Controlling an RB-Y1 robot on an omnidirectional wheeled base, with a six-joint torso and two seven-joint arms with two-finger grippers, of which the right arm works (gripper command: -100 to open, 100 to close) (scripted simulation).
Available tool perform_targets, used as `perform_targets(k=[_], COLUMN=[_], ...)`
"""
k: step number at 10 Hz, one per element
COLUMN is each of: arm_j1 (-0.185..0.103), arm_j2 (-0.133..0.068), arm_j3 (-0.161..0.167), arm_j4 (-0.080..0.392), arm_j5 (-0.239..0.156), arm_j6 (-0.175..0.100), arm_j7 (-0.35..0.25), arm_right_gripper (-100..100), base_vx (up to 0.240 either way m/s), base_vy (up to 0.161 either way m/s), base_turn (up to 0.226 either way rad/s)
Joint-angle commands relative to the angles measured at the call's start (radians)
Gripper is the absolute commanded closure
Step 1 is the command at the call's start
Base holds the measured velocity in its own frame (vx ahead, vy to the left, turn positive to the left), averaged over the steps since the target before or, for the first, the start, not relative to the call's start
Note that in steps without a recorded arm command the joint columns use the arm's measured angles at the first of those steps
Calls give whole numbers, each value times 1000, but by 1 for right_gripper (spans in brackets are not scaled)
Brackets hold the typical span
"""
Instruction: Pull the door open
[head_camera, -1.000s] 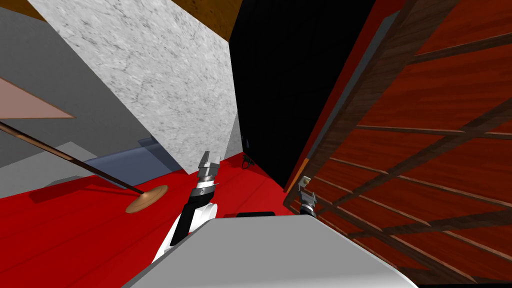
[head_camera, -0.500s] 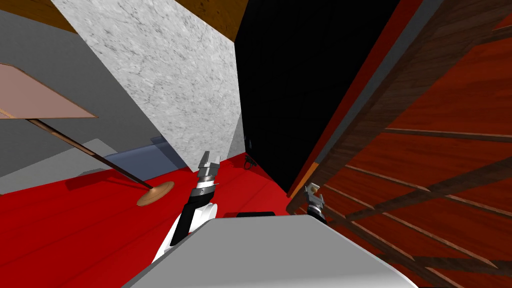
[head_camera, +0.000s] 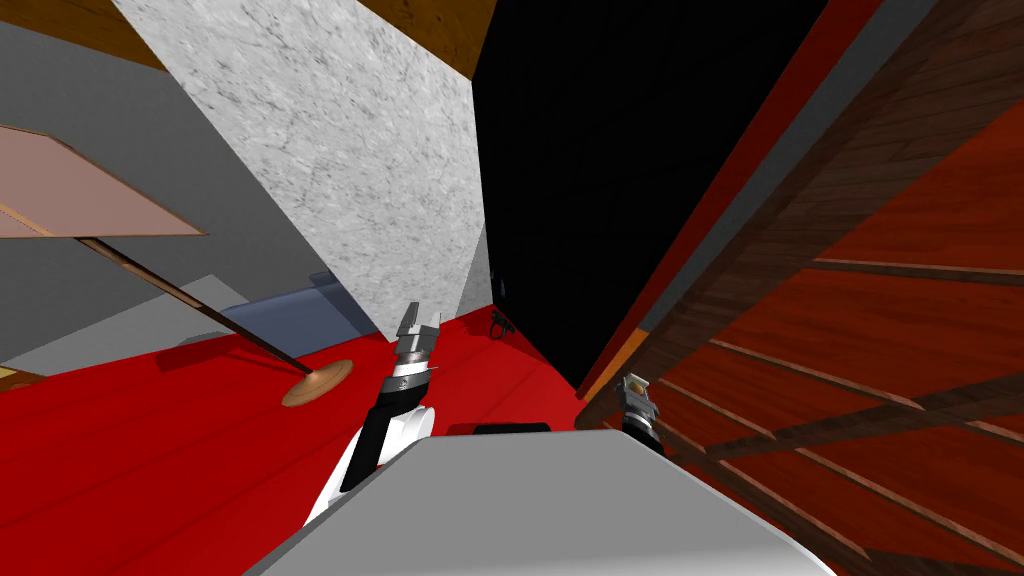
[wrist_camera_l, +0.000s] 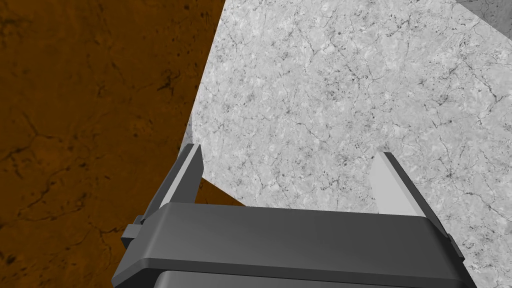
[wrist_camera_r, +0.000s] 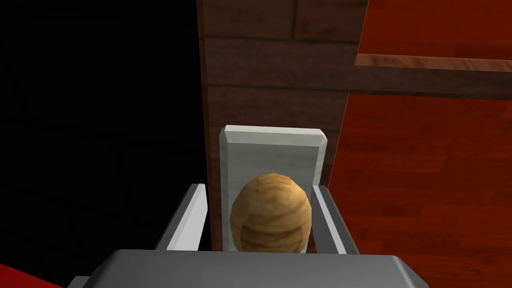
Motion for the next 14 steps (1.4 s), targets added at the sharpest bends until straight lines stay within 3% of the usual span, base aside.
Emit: perform_targets(k=[1,5,14], arm_j1=[-1,-1,18], arm_j2=[1,1,-28], arm_j3=[2,2,108], arm_j4=[-1,-1,-59], arm_j5=[0,0,57], arm_j6=[0,0,19], arm_j7=[2,2,-75], arm_right_gripper=[100,100,100], base_vx=[-13,-2,-205], base_vy=[-5,0,34], base_turn=[-27,5,55])
